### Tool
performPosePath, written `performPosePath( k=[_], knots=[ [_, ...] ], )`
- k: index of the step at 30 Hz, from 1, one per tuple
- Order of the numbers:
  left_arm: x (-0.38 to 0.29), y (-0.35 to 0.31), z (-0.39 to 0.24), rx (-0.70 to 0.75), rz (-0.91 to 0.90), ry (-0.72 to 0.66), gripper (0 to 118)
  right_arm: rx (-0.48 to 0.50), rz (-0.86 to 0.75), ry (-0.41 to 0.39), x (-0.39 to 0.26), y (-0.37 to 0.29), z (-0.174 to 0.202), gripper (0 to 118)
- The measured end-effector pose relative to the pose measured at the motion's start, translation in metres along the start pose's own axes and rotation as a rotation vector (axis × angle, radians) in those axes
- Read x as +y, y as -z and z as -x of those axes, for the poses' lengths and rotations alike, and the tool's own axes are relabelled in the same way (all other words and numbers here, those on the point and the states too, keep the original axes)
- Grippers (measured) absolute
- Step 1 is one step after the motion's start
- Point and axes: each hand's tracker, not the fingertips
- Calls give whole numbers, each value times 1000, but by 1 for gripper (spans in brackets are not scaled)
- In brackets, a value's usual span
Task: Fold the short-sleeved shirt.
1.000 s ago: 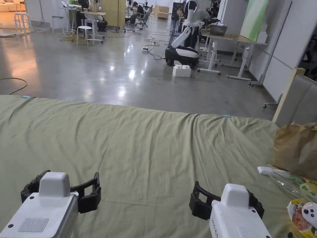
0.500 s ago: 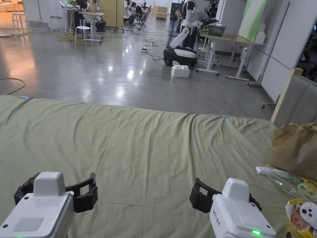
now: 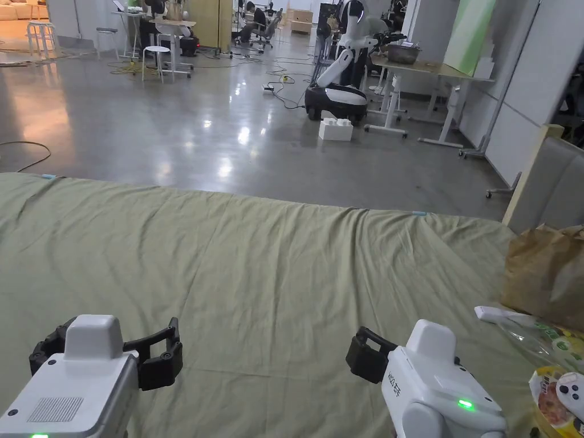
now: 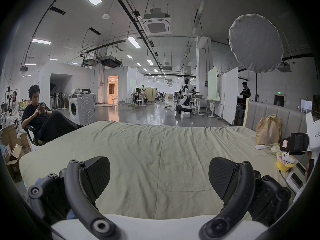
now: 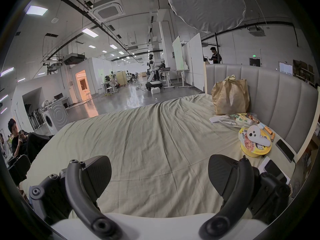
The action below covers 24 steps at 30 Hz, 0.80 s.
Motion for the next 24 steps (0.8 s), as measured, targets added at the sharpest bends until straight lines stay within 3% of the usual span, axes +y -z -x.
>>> performPosePath(
  k=[11,20,24],
  knots=[
    [1,3,3,5,-10,-13,113,-7,-17,-56,0,0,5,113],
    [2,4,9,26,-60,-7,113,1,-30,-52,1,-2,7,113],
    [4,5,9,22,-54,15,113,52,-63,-60,1,-1,4,113]
  ],
)
